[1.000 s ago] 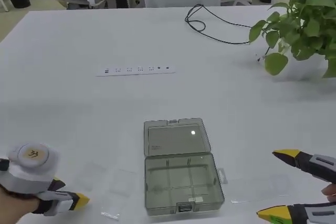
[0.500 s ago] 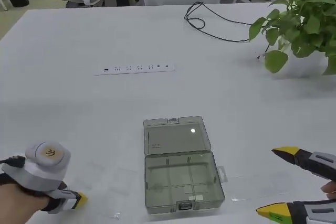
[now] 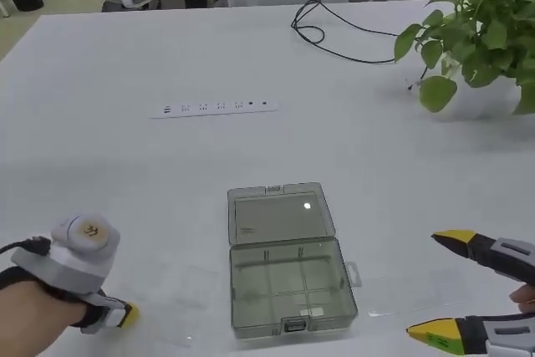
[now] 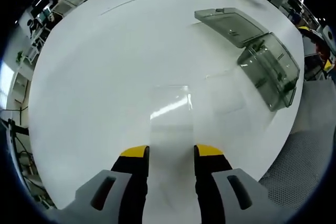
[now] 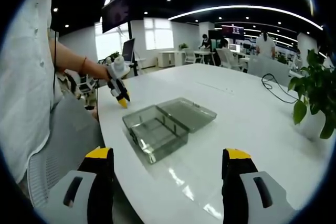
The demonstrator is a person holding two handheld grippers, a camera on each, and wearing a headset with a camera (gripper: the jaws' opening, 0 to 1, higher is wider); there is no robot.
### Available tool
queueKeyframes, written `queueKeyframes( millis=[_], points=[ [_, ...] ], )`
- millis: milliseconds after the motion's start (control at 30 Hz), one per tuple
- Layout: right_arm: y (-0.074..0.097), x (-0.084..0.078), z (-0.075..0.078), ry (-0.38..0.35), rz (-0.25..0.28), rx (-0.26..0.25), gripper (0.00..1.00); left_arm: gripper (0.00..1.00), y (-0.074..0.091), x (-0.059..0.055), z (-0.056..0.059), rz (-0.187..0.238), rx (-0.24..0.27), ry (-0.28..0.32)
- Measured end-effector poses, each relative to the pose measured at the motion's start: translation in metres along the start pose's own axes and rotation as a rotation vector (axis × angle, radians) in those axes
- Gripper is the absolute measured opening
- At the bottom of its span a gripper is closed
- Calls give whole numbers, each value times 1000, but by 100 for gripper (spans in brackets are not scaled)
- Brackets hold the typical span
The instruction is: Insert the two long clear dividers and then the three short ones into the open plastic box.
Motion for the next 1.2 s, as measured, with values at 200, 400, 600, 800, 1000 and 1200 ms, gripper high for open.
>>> queueKeyframes(
  millis=[200,400,600,800,1000,1200],
  points=[
    [1,-1,-1,-3,-1,-3,85,32,0,1,0,-14,0,-1],
    [0,0,-2,-5,4,-3,85,32,0,3,-1,-29,-2,-8],
    [-1,-2,-3,-6,2,-2,85,32,2,2,2,-33,-7,-33],
    [0,-4,-2,-9,-3,-7,84,31,4,-1,2,-20,-33,-16],
    [-2,-3,-3,-9,-2,-7,84,30,6,-2,1,-2,-57,6],
    [-2,-1,-3,-4,-3,-5,84,30,9,-5,3,28,-77,35]
  ],
)
Point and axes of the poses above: the centre of the closed fingertips' face, and the gripper's own axes: y roughly backward along the fingers, z roughly to its right, x roughly out of its top, the point moved 10 cm from there along y, roughly backward along the fingers, and after that the axes turned 11 degrees about -z, right-handed, at the moved point
